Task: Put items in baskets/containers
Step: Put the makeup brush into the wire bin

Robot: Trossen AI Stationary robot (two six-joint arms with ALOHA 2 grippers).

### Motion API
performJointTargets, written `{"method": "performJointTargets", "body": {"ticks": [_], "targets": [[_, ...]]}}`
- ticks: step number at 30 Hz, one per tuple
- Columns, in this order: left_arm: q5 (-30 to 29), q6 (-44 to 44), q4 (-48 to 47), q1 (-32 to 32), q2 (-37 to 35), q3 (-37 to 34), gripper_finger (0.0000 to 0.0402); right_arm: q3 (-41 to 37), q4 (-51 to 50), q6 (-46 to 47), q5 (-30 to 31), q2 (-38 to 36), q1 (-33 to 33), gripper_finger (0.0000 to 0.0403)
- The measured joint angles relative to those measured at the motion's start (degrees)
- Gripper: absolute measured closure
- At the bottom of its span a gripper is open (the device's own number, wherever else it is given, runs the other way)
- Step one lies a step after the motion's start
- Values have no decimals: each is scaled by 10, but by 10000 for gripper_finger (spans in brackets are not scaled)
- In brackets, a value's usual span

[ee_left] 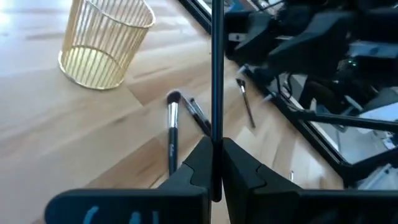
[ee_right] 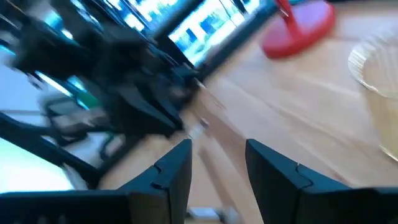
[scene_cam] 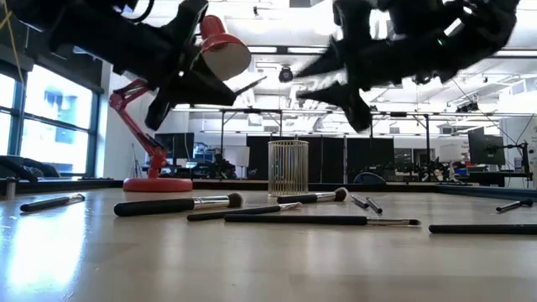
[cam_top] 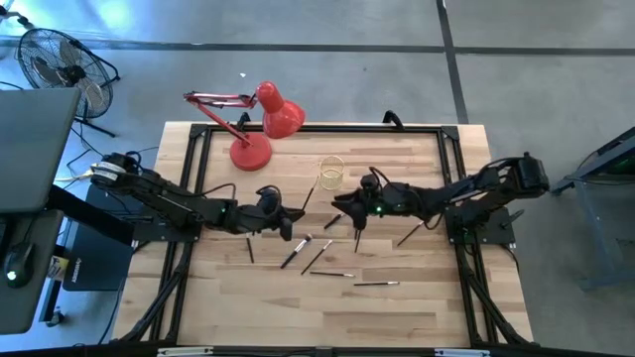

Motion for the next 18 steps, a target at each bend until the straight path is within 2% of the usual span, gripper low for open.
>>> {"method": "performJointTargets", "body": {"ticks": [6, 11, 18], "targets": [[-3, 2, 1, 0, 0, 32, 389, 62, -4, -48, -3, 0, 0, 258], [-2, 16, 0, 0, 0, 62, 389, 107, -61, -61, 10, 0, 0, 258], [0, 28, 1, 0, 0, 77, 389, 122, -55, -61, 21, 0, -1, 258]]}}
